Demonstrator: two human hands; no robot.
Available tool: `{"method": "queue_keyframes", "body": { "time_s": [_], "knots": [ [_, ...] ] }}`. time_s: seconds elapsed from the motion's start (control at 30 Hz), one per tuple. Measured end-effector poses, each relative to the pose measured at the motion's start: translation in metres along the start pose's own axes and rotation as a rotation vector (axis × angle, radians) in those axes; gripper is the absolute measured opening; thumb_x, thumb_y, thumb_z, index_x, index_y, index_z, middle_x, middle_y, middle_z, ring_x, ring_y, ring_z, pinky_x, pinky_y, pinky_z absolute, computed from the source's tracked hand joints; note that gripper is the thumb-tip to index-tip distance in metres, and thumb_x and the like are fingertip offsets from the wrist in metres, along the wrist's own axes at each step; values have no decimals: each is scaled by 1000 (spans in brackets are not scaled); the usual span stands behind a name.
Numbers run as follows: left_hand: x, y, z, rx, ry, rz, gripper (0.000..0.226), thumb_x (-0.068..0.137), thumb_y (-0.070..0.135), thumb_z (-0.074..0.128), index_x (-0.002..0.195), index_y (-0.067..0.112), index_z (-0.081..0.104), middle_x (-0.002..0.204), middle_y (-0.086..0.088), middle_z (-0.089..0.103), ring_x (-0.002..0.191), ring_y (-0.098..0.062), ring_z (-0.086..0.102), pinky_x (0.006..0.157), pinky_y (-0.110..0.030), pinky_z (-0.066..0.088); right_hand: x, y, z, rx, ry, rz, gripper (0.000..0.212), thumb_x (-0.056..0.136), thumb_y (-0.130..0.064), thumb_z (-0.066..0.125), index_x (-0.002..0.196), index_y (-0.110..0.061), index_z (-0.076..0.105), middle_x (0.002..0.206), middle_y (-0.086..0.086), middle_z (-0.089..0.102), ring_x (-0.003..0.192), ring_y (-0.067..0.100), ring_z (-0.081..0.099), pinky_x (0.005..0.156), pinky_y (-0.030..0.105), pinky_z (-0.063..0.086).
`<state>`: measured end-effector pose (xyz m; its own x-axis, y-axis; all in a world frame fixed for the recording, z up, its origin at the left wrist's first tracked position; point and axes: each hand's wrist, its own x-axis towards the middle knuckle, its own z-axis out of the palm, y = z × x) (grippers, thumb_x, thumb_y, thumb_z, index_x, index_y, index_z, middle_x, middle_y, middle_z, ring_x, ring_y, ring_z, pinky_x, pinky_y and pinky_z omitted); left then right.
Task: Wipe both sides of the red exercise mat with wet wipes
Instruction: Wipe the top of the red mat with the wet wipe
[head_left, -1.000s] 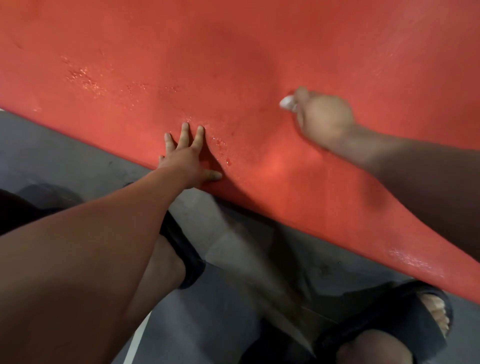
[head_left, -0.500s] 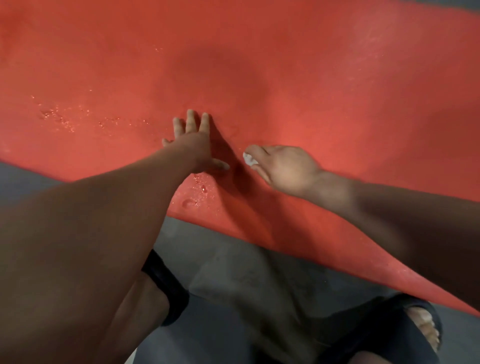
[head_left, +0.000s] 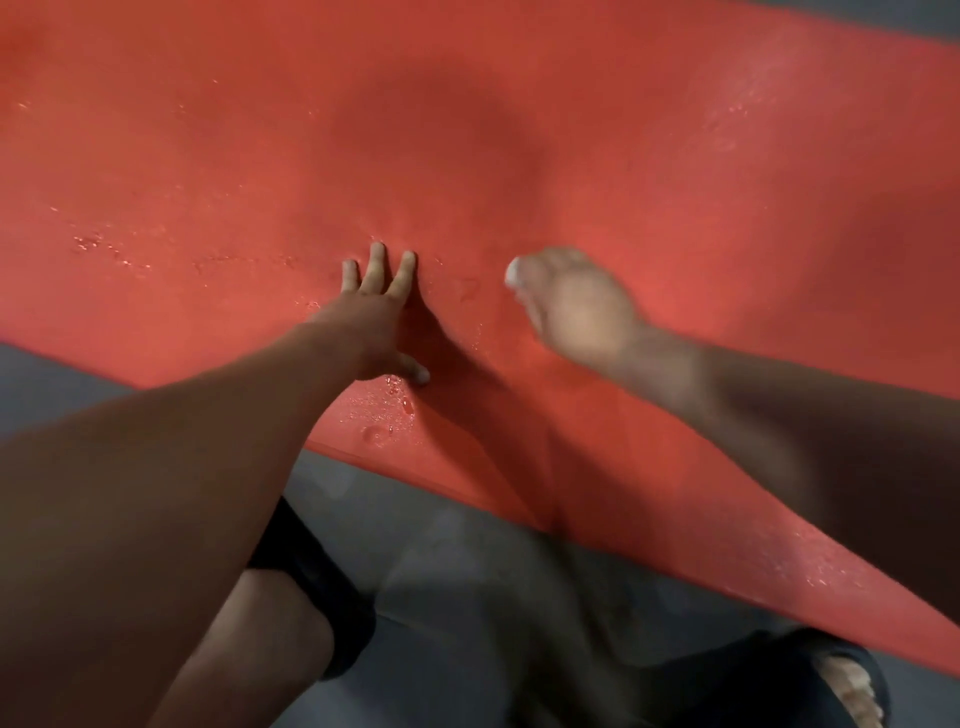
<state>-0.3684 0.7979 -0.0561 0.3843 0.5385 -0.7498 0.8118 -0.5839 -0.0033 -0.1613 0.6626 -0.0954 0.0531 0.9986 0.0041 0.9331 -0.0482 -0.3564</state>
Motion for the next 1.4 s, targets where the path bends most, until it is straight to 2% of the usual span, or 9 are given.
{"method": "queue_keyframes", "body": {
  "time_s": [0.13, 0.2, 0.33, 0.5, 0.57, 0.77, 0.97, 1.27, 1.4],
  "knots": [
    [-3, 2, 3, 9, 1, -31, 151, 63, 50, 92, 155, 33, -28, 162, -1, -37, 152, -37, -22, 118, -62, 27, -10, -28, 8, -12, -118, -454, 19, 96, -26, 46, 101, -17, 63, 86, 6, 57, 81, 29, 56, 69, 42, 48],
    [-2, 5, 6, 1, 11, -61, 153, 63, 47, 93, 154, 35, -29, 161, 2, -38, 152, -34, -23, 116, -64, 30, 13, -16, 0, -41, -56, -353, 19, 93, -28, 48, 102, -22, 64, 88, 5, 59, 86, 31, 57, 72, 42, 49],
    [-3, 8, 4, 7, 8, -88, 153, 62, 46, 93, 153, 36, -30, 160, 4, -40, 152, -33, -24, 115, -64, 33, 46, 2, -13, -83, 124, 140, 10, 84, -16, 63, 94, -18, 64, 86, 11, 63, 87, 37, 60, 70, 44, 47],
    [-4, 10, 4, 9, 2, -107, 153, 62, 44, 94, 154, 36, -29, 160, 4, -39, 152, -32, -24, 115, -62, 33, 12, -44, 1, 23, -111, -373, 12, 94, -23, 55, 97, -18, 66, 86, 6, 61, 86, 31, 58, 70, 41, 50],
    [-5, 11, 4, 21, -3, -108, 152, 63, 44, 93, 154, 35, -29, 160, 3, -39, 152, -32, -23, 115, -62, 33, 17, -35, -1, -20, -141, -445, 11, 94, -26, 55, 99, -23, 65, 88, 3, 61, 88, 29, 59, 73, 41, 49],
    [-3, 14, 0, 61, -2, -106, 152, 65, 47, 92, 153, 31, -31, 160, 0, -39, 152, -35, -23, 114, -63, 34, 59, 26, -19, -127, 153, 155, 10, 89, -21, 57, 98, -18, 61, 90, 12, 65, 89, 38, 61, 73, 45, 47],
    [0, 14, 3, 101, -9, -107, 153, 65, 50, 90, 152, 27, -33, 161, -3, -38, 152, -39, -21, 114, -63, 34, 8, -5, -3, -48, -120, -338, 17, 92, -22, 56, 108, -26, 61, 92, 0, 59, 90, 26, 54, 77, 39, 42],
    [1, 17, -4, 138, -22, -80, 152, 65, 54, 89, 156, 20, -28, 163, -14, -30, 151, -48, -14, 118, -62, 27, 47, 59, -35, -176, 156, 344, 19, 94, -26, 47, 106, -18, 59, 101, 13, 67, 101, 39, 57, 84, 46, 44],
    [-1, 26, -20, 183, -24, -42, 130, 73, 56, 84, 160, 9, 1, 166, -19, -18, 149, -55, 1, 118, -63, 25, 5, 19, -17, -18, -89, -146, 16, 91, -21, 56, 104, -25, 63, 94, 2, 65, 93, 30, 58, 81, 41, 46]
  ]
}}
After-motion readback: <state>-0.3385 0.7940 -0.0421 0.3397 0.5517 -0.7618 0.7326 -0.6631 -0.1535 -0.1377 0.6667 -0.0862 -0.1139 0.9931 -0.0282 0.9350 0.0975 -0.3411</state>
